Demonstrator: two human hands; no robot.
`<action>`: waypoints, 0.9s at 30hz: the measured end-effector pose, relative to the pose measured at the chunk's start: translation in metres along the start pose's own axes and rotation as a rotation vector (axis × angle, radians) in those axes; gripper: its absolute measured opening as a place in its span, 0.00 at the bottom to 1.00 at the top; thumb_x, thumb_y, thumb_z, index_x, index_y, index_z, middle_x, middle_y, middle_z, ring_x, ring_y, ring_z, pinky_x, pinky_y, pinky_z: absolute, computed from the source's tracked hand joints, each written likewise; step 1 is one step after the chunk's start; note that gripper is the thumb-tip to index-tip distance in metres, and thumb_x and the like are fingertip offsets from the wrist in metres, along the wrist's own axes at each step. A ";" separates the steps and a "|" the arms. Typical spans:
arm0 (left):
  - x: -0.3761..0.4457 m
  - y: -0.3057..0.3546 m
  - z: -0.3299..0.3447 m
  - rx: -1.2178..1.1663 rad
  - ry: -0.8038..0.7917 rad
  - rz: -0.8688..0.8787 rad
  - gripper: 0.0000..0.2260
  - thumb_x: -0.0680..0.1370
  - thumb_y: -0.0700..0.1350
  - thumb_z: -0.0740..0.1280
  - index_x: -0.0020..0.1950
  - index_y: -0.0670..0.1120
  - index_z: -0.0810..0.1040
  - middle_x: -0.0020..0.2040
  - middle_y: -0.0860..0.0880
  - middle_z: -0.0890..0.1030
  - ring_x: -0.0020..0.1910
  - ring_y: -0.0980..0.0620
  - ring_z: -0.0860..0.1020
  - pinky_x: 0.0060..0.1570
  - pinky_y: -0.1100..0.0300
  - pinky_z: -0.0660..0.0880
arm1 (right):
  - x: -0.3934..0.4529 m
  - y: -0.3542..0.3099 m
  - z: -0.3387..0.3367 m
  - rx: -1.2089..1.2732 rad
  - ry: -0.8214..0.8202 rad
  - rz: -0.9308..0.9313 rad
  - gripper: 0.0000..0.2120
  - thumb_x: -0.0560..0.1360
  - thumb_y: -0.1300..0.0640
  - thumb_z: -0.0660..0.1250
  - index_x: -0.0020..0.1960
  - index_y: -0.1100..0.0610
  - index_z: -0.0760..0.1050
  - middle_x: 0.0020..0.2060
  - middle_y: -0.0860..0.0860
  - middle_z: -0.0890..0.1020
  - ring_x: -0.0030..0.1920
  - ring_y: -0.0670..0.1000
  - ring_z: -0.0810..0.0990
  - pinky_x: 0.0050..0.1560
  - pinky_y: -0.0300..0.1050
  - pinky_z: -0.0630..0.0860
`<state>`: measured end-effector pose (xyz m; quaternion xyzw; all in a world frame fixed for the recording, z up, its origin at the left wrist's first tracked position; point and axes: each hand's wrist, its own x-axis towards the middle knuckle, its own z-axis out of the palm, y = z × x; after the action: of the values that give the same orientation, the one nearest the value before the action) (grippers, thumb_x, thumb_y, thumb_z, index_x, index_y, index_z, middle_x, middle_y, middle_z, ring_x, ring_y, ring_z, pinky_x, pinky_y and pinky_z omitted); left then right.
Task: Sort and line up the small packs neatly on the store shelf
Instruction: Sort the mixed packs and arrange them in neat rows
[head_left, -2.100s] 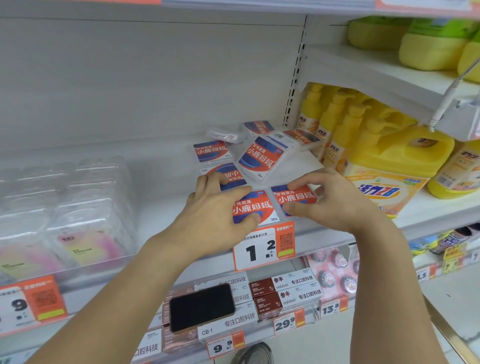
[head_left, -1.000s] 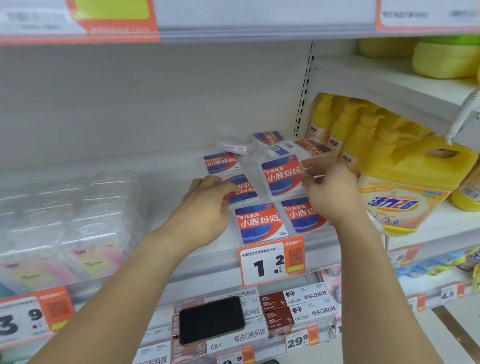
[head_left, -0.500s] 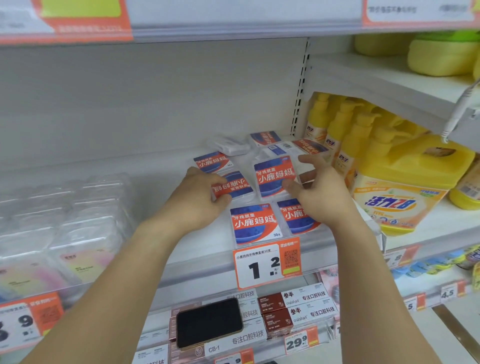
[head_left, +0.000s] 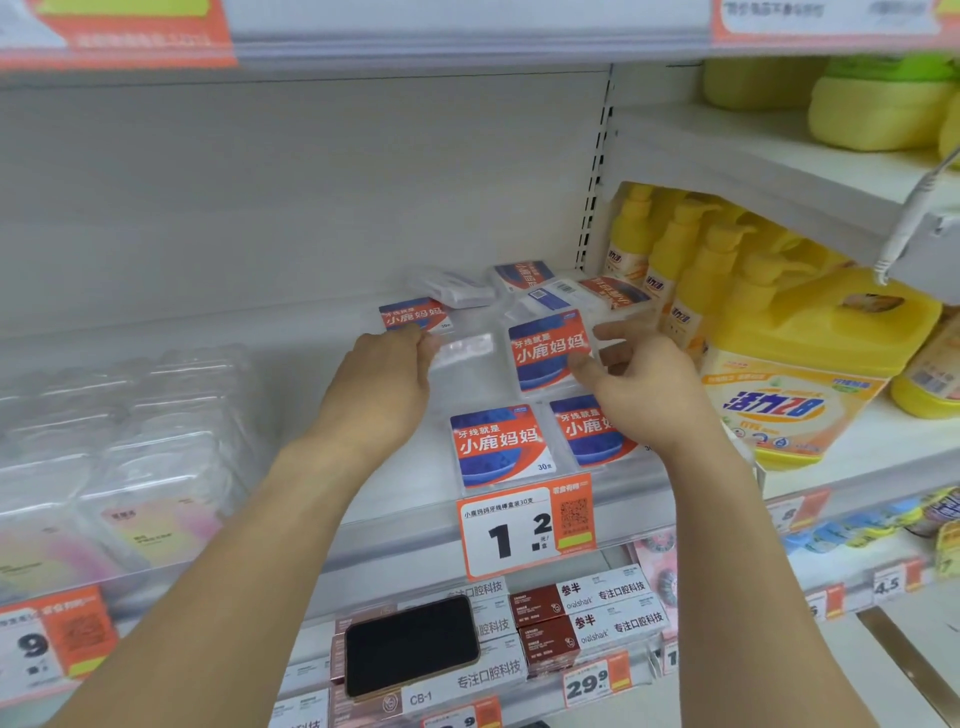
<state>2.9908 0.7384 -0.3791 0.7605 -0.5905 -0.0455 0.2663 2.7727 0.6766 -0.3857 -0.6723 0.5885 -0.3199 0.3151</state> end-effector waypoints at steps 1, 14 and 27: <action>0.001 0.001 -0.002 0.004 0.048 -0.007 0.17 0.84 0.50 0.52 0.57 0.43 0.77 0.53 0.39 0.80 0.48 0.41 0.74 0.43 0.57 0.64 | 0.000 -0.001 0.000 -0.012 0.010 -0.010 0.23 0.78 0.47 0.67 0.71 0.49 0.68 0.63 0.51 0.79 0.48 0.47 0.76 0.31 0.35 0.71; -0.008 0.006 0.009 -0.450 -0.073 -0.006 0.15 0.77 0.39 0.68 0.62 0.53 0.76 0.66 0.54 0.74 0.62 0.55 0.75 0.54 0.64 0.74 | -0.003 -0.008 0.003 0.184 0.128 -0.085 0.21 0.76 0.55 0.71 0.67 0.49 0.70 0.50 0.44 0.77 0.44 0.44 0.79 0.33 0.34 0.72; 0.006 0.040 0.004 -0.823 0.051 -0.105 0.25 0.70 0.38 0.75 0.63 0.51 0.72 0.61 0.53 0.75 0.57 0.54 0.77 0.46 0.61 0.80 | -0.006 -0.009 0.005 0.185 0.148 -0.101 0.22 0.76 0.55 0.71 0.67 0.50 0.69 0.51 0.43 0.76 0.50 0.47 0.79 0.37 0.35 0.75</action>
<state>2.9558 0.7255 -0.3623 0.6205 -0.4766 -0.2724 0.5600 2.7814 0.6837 -0.3813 -0.6436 0.5435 -0.4369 0.3152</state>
